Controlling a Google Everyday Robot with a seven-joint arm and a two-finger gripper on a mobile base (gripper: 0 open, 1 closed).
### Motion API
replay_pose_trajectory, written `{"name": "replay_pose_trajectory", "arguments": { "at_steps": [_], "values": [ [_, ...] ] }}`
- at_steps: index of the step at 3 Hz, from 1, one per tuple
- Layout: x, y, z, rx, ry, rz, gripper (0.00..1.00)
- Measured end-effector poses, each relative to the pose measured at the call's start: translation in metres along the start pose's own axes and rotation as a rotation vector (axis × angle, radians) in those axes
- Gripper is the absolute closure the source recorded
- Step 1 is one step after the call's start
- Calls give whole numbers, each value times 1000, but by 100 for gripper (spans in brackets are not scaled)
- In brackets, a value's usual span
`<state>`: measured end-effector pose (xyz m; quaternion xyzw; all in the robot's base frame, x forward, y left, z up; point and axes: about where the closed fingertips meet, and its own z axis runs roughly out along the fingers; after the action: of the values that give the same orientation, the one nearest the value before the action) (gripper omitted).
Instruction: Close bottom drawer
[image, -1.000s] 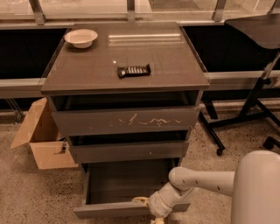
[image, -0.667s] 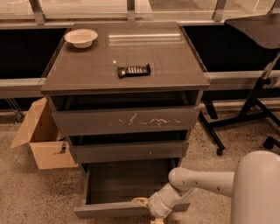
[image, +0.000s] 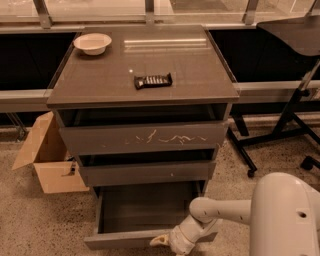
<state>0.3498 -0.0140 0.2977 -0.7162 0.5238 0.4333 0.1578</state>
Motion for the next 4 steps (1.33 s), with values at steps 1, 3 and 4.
{"name": "replay_pose_trajectory", "arguments": {
  "at_steps": [1,3,4],
  "values": [
    [37,-3,25,-27,24,59,48],
    [58,-10,37,-29,40,99,94],
    [61,-10,36,-24,44,106,100]
  ]
}}
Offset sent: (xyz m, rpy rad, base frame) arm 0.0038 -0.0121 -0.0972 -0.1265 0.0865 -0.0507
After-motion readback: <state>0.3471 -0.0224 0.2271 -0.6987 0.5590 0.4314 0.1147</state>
